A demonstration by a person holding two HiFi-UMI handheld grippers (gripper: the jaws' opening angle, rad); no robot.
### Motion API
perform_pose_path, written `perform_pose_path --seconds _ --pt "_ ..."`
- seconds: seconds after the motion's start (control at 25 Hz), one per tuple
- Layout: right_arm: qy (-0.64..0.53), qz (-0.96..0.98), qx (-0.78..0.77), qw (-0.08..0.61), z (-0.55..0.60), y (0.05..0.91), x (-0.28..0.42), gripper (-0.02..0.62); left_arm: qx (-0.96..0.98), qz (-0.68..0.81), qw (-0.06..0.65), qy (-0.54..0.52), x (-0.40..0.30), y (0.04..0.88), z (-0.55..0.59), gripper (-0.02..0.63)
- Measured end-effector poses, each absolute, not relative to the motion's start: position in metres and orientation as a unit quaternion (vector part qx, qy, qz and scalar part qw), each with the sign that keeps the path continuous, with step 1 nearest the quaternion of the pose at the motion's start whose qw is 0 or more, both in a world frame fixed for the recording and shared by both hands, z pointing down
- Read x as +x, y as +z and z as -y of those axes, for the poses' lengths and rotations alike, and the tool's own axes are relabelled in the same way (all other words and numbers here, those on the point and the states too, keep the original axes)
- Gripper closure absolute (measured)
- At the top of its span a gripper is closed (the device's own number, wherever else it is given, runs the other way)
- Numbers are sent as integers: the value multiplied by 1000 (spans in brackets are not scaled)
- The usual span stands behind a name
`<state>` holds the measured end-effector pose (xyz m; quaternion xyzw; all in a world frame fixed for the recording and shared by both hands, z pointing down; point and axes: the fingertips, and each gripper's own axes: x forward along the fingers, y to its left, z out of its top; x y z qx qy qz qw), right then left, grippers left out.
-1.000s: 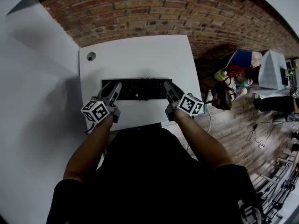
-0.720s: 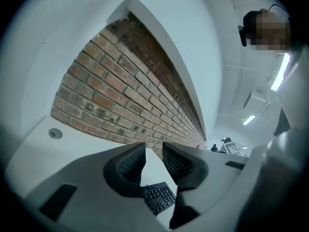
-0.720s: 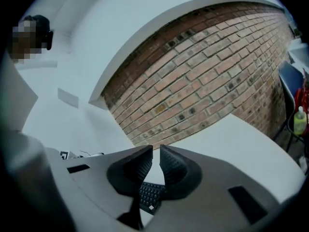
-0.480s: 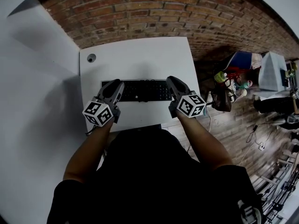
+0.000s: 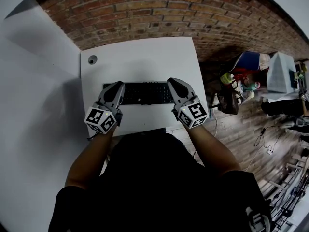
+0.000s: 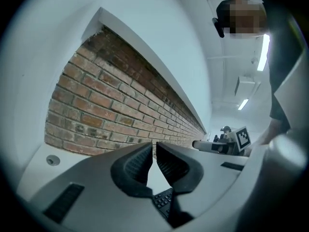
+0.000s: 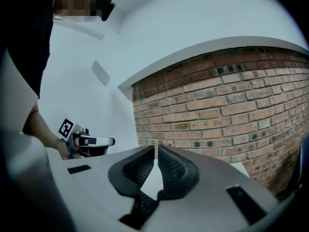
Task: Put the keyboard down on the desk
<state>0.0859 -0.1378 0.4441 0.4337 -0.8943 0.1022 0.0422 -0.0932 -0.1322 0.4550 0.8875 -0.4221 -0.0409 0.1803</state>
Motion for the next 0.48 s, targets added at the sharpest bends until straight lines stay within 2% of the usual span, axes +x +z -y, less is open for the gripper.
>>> perform_pose_path --seconds 0.48 --pt "47 903 422 70 133 435 80 543 900 412 140 -26 -80 443 128 577"
